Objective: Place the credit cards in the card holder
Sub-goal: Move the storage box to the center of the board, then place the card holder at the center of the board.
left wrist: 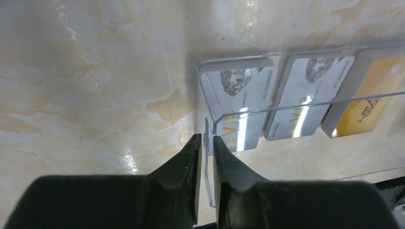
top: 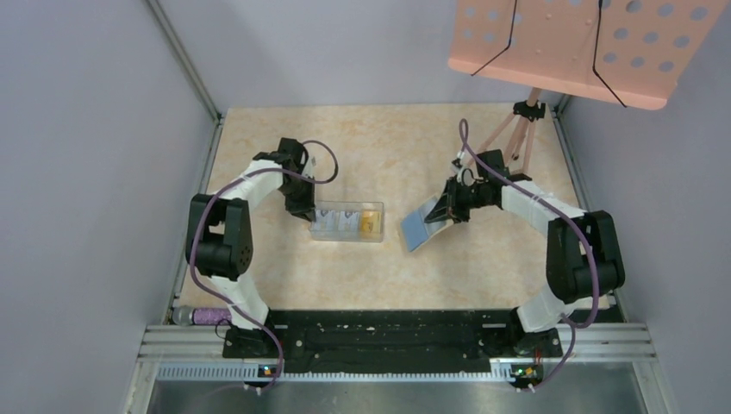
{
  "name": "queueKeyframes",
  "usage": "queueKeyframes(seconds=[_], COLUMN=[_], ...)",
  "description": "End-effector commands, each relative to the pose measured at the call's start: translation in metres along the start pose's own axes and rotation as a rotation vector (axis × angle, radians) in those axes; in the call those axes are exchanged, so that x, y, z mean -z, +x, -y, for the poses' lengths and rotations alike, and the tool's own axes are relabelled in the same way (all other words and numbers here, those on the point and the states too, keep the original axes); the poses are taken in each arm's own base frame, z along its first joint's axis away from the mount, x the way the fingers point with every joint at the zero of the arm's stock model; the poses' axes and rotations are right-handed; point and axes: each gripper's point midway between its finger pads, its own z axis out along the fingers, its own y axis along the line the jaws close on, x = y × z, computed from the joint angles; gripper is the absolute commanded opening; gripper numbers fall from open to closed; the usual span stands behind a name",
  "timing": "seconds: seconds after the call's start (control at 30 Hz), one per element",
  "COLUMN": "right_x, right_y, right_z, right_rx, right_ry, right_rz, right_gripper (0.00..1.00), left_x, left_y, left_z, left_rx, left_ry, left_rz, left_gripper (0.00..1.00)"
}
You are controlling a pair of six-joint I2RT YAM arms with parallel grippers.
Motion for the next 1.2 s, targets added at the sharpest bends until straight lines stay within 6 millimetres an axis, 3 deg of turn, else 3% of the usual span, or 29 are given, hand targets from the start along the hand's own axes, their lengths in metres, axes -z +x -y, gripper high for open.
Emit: queueKeyframes(seconds=[0.0, 0.07, 0.2, 0.33, 0.5, 0.67, 0.7, 0.87, 1.03, 1.17], right_x=[-0.011, -0.015, -0.021, -0.022, -0.015, 0.002, 0.006, 0.031, 0.058, 0.054], right_y=[0.003, 0.009, 0.021, 0.031, 0.041, 0.038, 0.034, 0.018, -0.001, -0.015], right_z=[0.01, 0.019, 0.039, 0.055, 0.08, 0.091, 0.089, 0.078, 0.051, 0.024], right_rx=[0.002, -0.016, -0.062, -0.094, -0.077, -0.03, -0.014, 0.066, 0.144, 0.213], right_ry=[0.014, 0.029, 0.085, 0.14, 0.312, 0.441, 0.458, 0.536, 0.571, 0.493], right_rz=[0.008, 0.001, -0.013, -0.01, -0.014, 0.004, 0.014, 0.062, 0.118, 0.123], right_gripper=[0.0, 0.0, 0.02, 0.17, 0.48, 0.62, 0.63, 0.7, 0.77, 0.77], left_x=[0.028, 0.037, 0.06, 0.083, 0.109, 0.141, 0.147, 0.174, 0.19, 0.186], left_y=[-0.007, -0.012, -0.021, -0.03, -0.036, -0.045, -0.047, -0.054, -0.061, -0.063], left_z=[0.005, 0.006, 0.002, 0.001, 0.0, -0.003, -0.006, -0.012, -0.001, 0.019], left_rx=[-0.03, -0.034, -0.039, -0.045, -0.048, -0.035, -0.026, 0.026, 0.057, 0.04], left_ry=[0.02, 0.014, -0.031, -0.063, -0.087, -0.122, -0.142, -0.178, -0.103, 0.012], left_rz=[0.074, 0.106, 0.173, 0.243, 0.327, 0.463, 0.492, 0.617, 0.744, 0.737], left_gripper=[0.28, 0.39, 0.5, 0.54, 0.63, 0.79, 0.86, 0.99, 0.99, 0.99])
